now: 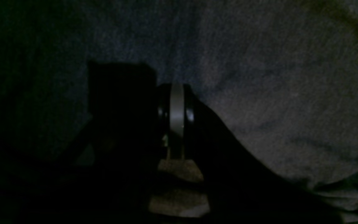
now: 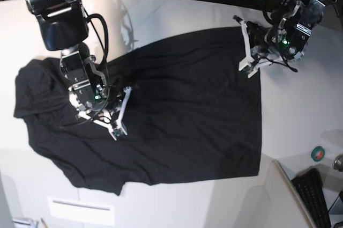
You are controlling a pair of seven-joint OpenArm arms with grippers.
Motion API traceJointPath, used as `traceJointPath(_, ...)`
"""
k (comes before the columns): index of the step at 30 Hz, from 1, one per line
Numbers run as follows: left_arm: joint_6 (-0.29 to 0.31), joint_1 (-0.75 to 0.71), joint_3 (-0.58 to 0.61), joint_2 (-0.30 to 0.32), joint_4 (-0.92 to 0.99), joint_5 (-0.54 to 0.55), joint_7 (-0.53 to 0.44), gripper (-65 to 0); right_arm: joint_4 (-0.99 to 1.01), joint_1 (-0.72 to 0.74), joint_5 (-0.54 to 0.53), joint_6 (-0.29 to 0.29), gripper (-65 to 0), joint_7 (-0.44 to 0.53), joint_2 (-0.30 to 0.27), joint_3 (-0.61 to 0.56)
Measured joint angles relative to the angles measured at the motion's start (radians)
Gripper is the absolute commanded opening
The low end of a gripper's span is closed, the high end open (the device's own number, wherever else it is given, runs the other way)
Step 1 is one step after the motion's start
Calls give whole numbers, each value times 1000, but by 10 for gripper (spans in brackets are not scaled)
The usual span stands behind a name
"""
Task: Layout the t-shirt on the table in an organized manner, then fold the t-shirt properly
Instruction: 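Grasp a shirt corner with the left gripper and pull it outward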
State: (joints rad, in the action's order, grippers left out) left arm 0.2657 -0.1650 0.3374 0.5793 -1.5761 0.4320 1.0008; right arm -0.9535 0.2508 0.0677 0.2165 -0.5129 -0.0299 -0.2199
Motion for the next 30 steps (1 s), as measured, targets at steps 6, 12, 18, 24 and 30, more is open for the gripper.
traceJointPath(6, 0, -19, 89, 0, 0, 3, 5, -650, 0, 0, 0, 0, -650, 0, -1, 0)
traceJointPath(12, 1, -115, 116, 6, -90, -3, 7, -650, 0, 0, 0, 0, -650, -2, -3, 0)
traceJointPath(18, 3, -171, 111, 34, -180, 6, 0, -650, 0, 0, 0, 0, -650, 0, -3, 0)
traceJointPath(24, 5, -186, -20, 19, -175, 10, 4, -650, 0, 0, 0, 0, -650, 3, -3, 0)
traceJointPath(30, 0, -172, -137, 26, -148, 0, 6, -650, 0, 0, 0, 0, -650, 0, -3, 0)
